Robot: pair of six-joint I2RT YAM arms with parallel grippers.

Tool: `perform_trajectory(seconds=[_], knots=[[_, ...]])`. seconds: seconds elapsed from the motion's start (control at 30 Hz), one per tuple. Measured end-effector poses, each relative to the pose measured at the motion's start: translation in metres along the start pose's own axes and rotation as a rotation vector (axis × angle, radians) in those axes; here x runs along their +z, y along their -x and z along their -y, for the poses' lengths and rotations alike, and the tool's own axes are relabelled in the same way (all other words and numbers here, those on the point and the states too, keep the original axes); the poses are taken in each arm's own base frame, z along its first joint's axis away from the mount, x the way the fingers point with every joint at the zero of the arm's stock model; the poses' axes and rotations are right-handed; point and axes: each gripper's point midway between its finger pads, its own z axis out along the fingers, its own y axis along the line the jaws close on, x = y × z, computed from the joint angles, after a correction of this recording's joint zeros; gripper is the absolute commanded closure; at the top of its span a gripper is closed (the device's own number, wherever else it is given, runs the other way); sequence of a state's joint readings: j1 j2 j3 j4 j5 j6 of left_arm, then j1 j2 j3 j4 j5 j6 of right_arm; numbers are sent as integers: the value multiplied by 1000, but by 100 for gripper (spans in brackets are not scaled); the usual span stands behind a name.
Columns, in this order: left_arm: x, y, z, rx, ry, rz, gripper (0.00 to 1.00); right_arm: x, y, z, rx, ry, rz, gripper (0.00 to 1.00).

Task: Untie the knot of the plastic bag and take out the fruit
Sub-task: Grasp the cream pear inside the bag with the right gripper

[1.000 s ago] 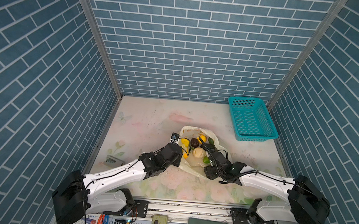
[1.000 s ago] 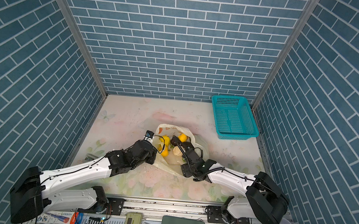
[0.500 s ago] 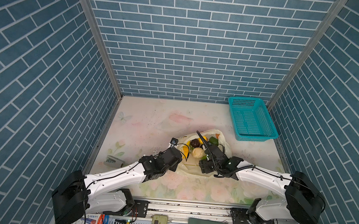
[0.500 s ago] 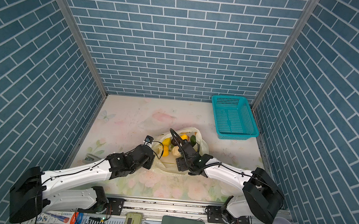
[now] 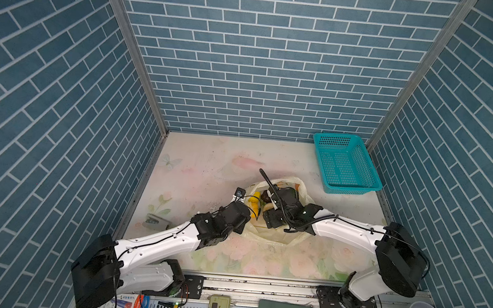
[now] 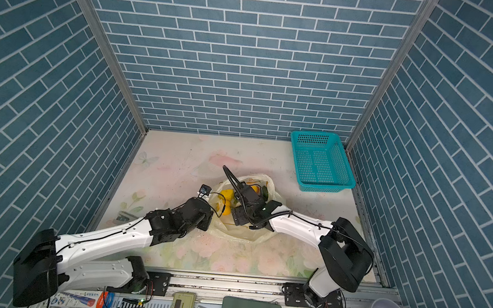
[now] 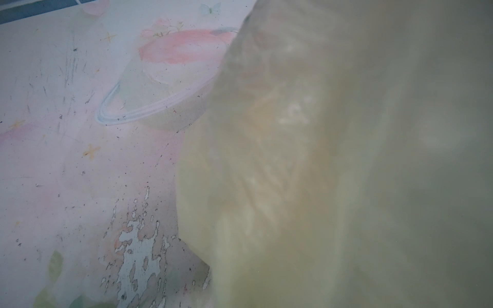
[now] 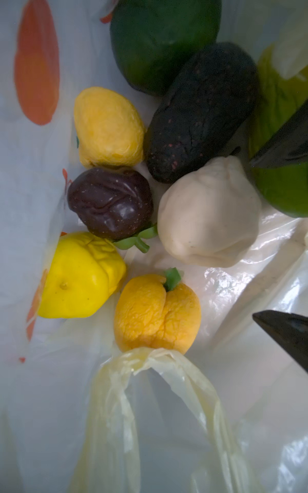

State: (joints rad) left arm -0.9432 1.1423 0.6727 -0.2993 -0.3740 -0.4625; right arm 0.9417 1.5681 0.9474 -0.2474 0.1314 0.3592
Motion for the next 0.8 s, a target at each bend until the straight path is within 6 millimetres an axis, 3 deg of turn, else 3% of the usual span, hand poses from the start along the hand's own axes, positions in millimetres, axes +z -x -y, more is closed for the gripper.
perform_trajectory(seconds=[0.4,0.8], knots=[[0,5,3,-15,-12,21,100,46,-10,1,-66,-46,-99,15],[0,6,3,-26,-12,23,100,53,14,-2,-51,-37,-31,13]])
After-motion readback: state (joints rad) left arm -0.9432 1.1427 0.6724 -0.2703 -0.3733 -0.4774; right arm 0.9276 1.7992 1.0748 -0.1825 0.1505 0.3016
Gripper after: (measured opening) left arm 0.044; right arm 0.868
